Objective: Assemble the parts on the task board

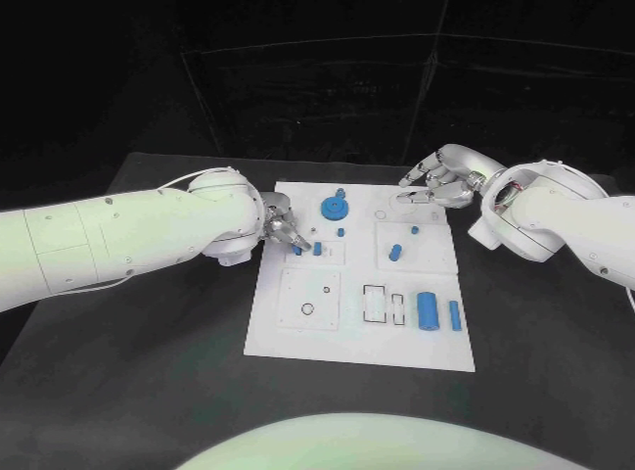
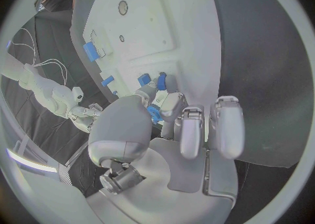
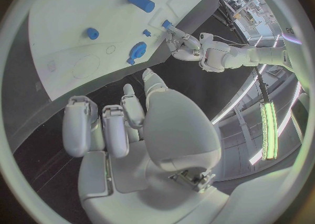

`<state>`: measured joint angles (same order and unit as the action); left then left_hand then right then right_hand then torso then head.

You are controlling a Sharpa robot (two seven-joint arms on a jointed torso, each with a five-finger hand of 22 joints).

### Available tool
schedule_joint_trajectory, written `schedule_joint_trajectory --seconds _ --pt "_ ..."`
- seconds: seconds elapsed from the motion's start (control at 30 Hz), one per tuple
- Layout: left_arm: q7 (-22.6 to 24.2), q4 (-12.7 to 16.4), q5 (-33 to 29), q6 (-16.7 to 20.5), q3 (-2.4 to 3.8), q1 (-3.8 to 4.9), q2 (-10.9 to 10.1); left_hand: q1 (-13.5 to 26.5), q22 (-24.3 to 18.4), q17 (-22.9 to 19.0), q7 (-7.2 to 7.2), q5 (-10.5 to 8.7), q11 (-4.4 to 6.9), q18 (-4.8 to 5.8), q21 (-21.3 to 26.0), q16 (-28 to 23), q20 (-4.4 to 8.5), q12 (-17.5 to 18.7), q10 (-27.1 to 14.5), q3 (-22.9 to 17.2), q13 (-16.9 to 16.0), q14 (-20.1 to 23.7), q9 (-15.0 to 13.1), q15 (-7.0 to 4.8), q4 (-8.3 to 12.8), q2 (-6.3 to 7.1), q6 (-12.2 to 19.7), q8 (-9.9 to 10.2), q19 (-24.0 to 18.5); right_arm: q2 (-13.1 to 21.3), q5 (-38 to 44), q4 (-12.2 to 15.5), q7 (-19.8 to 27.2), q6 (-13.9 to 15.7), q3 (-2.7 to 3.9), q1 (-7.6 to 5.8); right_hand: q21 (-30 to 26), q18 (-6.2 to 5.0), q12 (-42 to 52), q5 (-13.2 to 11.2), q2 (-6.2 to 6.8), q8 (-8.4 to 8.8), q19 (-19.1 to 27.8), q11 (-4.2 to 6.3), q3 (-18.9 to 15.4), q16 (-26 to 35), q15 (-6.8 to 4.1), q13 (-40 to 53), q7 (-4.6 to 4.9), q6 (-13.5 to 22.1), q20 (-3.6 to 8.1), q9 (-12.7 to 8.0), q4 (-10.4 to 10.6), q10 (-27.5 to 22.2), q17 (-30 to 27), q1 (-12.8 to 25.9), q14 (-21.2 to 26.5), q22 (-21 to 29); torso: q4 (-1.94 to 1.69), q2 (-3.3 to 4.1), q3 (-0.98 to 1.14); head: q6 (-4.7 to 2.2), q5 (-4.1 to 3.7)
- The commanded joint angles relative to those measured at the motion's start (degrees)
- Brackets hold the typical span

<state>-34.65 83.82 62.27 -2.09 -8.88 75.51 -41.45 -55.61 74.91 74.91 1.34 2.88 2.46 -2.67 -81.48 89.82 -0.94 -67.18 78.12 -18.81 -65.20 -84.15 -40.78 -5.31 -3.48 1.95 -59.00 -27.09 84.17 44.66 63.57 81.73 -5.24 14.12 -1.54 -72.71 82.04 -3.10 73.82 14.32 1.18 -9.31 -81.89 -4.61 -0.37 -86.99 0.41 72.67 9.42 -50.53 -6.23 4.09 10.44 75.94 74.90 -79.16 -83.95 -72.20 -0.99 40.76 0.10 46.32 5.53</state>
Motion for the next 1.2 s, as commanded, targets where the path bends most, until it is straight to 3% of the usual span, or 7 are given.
schedule_joint_trajectory --seconds 0.03,0.67,0.9,1.2 --pt "-0.28 -0.12 0.15 -0.82 -0.01 0.02 0.16 0.84 7.12 15.09 0.07 -0.18 0.02 0.47 -0.23 0.18 0.41 -0.12 0.51 0.72 0.05 -5.85 0.07 -0.35 -0.21 0.06 -0.43 -0.31 2.73 -0.06 0.13 0.05 0.32 -0.18 0.03 -0.1 -0.29 -0.56 -0.18 0.21 -0.31 -0.36 0.41 0.08 -0.23 0.2 -0.32 -0.04 0.09 0.42 0.12 -0.08 -0.06 -0.51 9.63 0.2 -4.67 0.09 0.0 0.0 0.0 0.02 -0.08" --pt "-0.33 -0.25 0.16 -0.66 0.0 0.02 0.16 1.48 7.25 15.09 0.0 -0.18 0.07 0.49 -0.32 0.18 0.44 -0.33 0.68 2.61 -0.14 -5.85 0.14 -0.39 -1.01 0.22 -0.59 -0.53 2.78 -0.04 0.13 -0.01 0.29 -0.31 0.03 -0.1 -0.3 -0.56 -0.2 0.23 -0.35 -0.38 0.4 0.08 -0.24 0.21 -0.32 -0.07 0.09 0.43 0.12 -0.07 -0.05 -0.54 9.62 0.16 -4.66 0.08 -0.06 -0.02 -0.02 0.04 -0.18" --pt "-0.26 0.1 0.16 1.59 0.03 0.01 -0.24 3.98 7.35 15.09 -0.13 -0.18 0.18 0.5 -0.35 0.18 0.5 -0.41 0.79 7.23 -0.2 -5.85 0.27 -0.47 -3.49 1.19 -0.68 -0.81 2.8 -0.09 0.13 -0.08 0.34 -0.32 0.03 -0.1 -0.3 -0.56 -0.2 0.23 -0.35 -0.38 0.4 0.08 -0.24 0.21 -0.32 -0.07 0.09 0.43 0.12 -0.07 -0.05 -0.54 9.62 0.16 -4.66 0.08 -0.01 -0.03 -0.02 -0.02 -0.1" --pt "0.01 0.9 0.16 5.05 0.09 0.01 -1.37 4.02 7.25 15.09 -0.25 -0.19 0.29 0.46 -0.17 0.18 0.64 -0.22 0.73 10.83 0.0 -5.85 0.34 -0.61 -5.28 0.86 -0.62 -1.09 2.76 -0.12 0.13 -0.14 0.37 -0.34 0.03 -0.09 -0.3 -0.56 -0.2 0.23 -0.35 -0.38 0.4 0.08 -0.24 0.21 -0.32 -0.07 0.09 0.43 0.12 -0.07 -0.05 -0.54 9.62 0.16 -4.66 0.08 -0.04 -0.04 -0.04 0.03 -0.18"
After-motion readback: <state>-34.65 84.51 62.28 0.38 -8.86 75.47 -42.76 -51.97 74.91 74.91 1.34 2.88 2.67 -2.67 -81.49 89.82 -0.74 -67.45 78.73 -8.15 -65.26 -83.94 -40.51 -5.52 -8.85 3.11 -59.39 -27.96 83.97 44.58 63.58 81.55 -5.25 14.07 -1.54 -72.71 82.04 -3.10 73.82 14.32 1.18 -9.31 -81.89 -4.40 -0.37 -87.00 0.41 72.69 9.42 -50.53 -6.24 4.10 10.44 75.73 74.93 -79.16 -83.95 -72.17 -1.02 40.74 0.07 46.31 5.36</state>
